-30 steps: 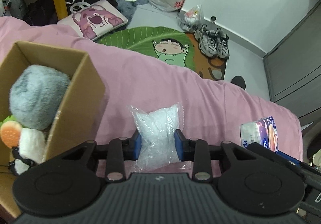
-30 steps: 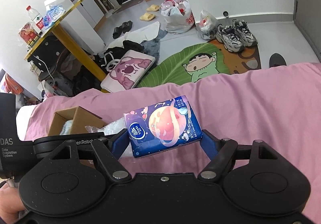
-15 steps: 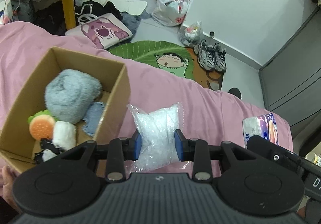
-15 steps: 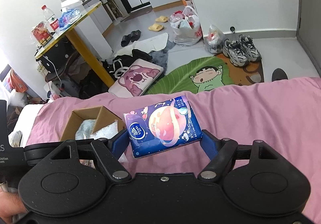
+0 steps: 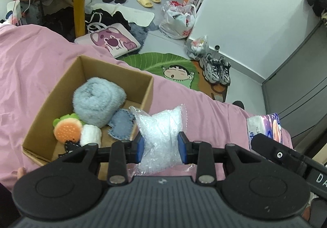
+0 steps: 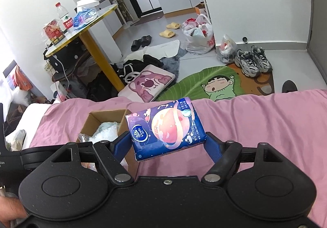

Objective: Organize soft objects
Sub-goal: 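Carry the plastic bag and tissue pack over the box with both grippers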

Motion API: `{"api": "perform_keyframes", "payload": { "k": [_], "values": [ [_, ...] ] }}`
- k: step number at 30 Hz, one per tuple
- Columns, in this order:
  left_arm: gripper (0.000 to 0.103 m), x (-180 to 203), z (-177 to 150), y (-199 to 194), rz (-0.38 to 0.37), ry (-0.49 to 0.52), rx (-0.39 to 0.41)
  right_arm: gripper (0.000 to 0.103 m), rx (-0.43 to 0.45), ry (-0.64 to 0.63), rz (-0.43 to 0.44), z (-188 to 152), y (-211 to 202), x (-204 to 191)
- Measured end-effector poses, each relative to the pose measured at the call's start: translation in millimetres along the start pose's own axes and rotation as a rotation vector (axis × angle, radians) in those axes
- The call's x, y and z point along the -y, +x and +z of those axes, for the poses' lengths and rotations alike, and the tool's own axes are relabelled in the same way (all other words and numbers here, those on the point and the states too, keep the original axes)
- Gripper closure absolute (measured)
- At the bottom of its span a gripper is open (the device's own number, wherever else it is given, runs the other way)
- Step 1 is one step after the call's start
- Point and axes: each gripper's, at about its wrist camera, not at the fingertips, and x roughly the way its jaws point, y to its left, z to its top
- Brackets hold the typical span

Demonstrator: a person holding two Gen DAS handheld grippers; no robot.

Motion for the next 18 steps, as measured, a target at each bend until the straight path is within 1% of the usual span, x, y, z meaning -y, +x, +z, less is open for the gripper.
{"api": "perform_keyframes", "payload": {
  "k": [10,18],
  "values": [
    [0.070,-35.3,5.0,-15.0,0.014,-0.033,0.031,0.029,0.005,-0.032,0.014,-3.7,3.9,-32.6],
    [0.070,-68.0,8.6,-25.0,0.032,-0.061,0.047,0.029,-0.008,-0.059,0.029,-9.4,12.2,-61.4]
  ]
}}
